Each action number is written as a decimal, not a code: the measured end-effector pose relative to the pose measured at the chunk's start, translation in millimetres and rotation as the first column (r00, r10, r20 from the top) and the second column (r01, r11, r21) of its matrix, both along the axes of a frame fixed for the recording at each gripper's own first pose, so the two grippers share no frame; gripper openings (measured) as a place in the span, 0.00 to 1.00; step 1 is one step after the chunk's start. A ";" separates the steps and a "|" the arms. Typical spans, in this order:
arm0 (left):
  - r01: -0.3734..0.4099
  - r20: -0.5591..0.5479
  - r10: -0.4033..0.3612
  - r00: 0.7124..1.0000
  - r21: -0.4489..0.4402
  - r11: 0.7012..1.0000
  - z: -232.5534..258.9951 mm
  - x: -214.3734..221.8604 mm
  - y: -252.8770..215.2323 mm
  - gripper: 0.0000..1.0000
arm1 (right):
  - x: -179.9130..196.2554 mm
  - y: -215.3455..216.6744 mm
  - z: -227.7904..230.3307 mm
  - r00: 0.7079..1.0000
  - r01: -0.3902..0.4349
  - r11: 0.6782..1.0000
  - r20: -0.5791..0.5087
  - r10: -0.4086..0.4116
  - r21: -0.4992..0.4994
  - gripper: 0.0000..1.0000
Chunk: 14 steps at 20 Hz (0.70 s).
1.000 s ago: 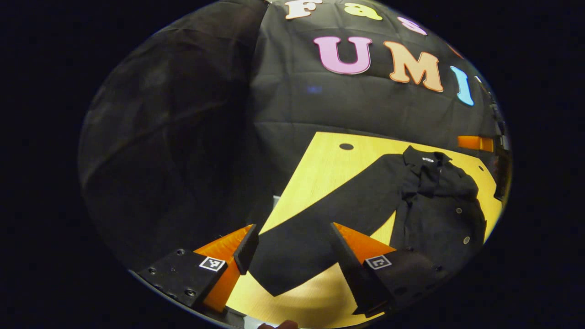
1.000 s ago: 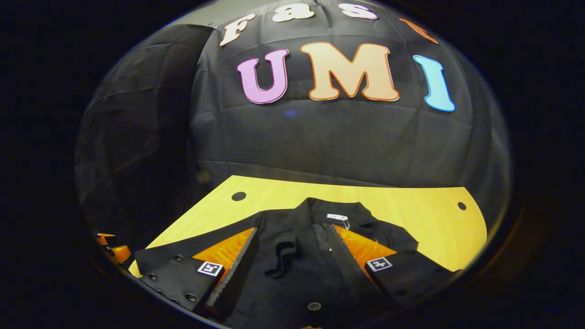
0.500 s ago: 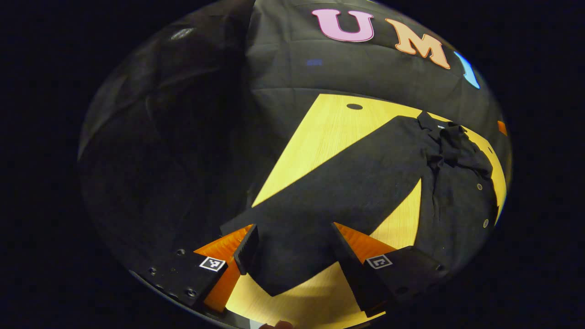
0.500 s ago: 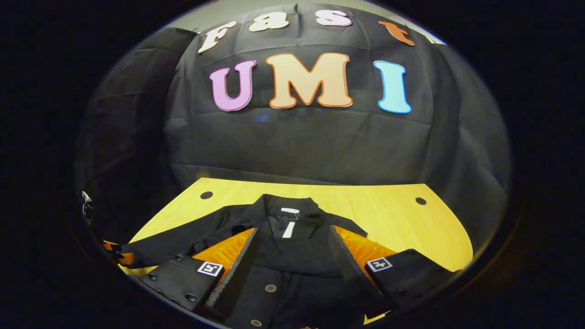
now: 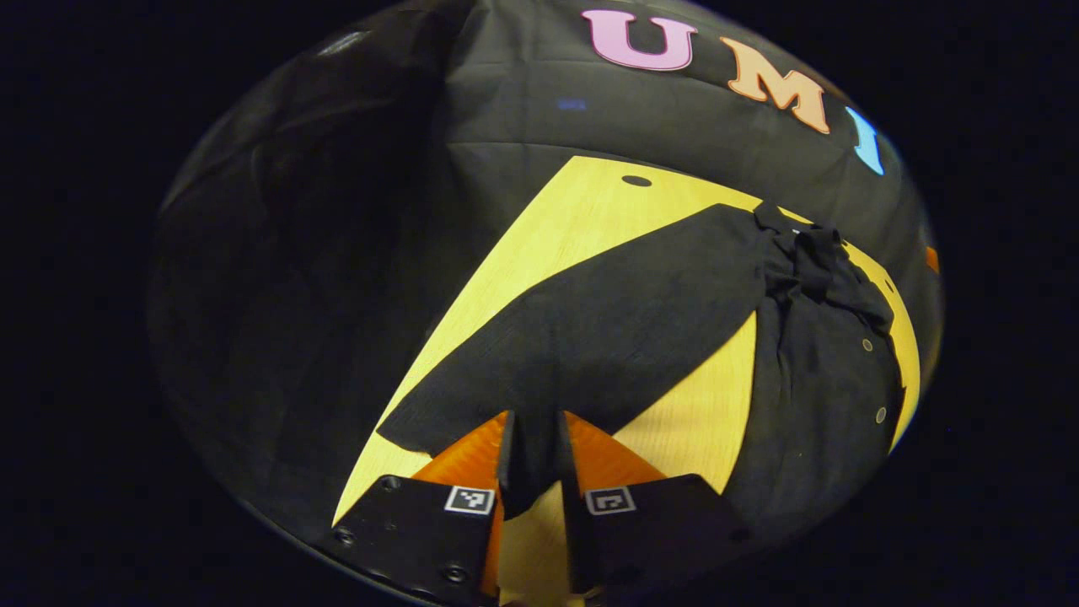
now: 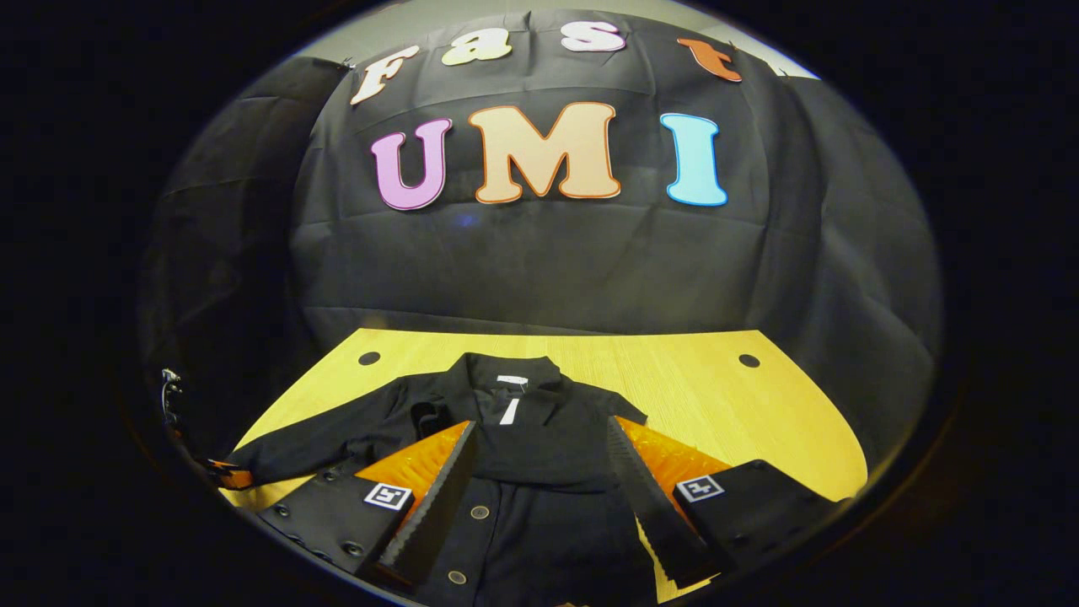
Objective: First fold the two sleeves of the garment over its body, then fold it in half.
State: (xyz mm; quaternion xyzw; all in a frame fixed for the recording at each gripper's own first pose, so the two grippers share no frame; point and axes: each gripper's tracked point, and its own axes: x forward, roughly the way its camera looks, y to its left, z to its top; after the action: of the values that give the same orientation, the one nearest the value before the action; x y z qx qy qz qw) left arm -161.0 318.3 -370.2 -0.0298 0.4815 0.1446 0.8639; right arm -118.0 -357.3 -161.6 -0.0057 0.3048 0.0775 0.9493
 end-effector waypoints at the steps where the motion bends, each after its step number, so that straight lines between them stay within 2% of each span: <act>1: 0.017 0.002 -0.017 1.000 -0.005 1.000 0.9 1.6 -3.0 0.23 | -4.2 -2.9 -1.6 1.000 0.003 1.000 -0.003 -0.003 -0.001 0.98; 3: 0.019 0.016 -0.019 1.000 -0.011 1.000 2.9 1.9 -5.2 0.08 | -10.5 -8.3 -5.2 1.000 0.011 1.000 -0.015 -0.011 0.005 0.94; 5: 0.004 0.045 -0.002 0.999 -0.038 0.999 4.2 5.1 -7.2 0.00 | -15.3 -11.3 -6.3 1.000 0.007 1.000 -0.028 -0.006 0.021 0.94; 7: -0.003 0.055 0.005 0.998 -0.047 0.999 8.1 2.7 -8.0 0.00 | -16.4 -17.7 -4.6 1.000 -0.004 1.000 -0.024 0.005 0.021 0.98; 8: -0.005 0.076 0.009 0.997 -0.040 0.999 15.2 8.4 -7.5 0.00 | -16.3 -21.7 -3.2 1.000 -0.013 1.000 -0.022 0.013 0.019 0.94; 9: -0.009 0.095 0.012 0.995 -0.032 0.999 22.9 15.5 -9.1 0.00 | -15.7 -26.8 -3.0 1.000 -0.017 1.000 -0.021 0.017 0.018 0.98; 10: -0.012 0.119 0.015 0.993 -0.028 1.000 32.2 26.3 -10.8 0.00 | -13.8 -30.9 -2.5 1.000 -0.020 1.000 -0.020 0.021 0.022 0.94; 11: -0.016 0.139 0.020 0.990 -0.028 0.999 42.6 35.8 -14.6 0.00 | -12.5 -34.6 -1.9 1.000 -0.022 0.999 -0.021 0.023 0.029 0.98; 14: -0.015 0.210 0.020 0.978 -0.025 1.000 71.1 68.1 -25.3 0.00 | -9.6 -47.0 -3.9 0.999 -0.030 0.998 -0.024 0.031 0.047 0.98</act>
State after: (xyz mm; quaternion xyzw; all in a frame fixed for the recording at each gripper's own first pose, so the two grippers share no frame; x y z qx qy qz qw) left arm -92.9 293.1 -299.0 -0.0591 0.3889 0.1425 0.9083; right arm -127.6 -404.3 -165.5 0.0128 0.3145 0.0991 0.9440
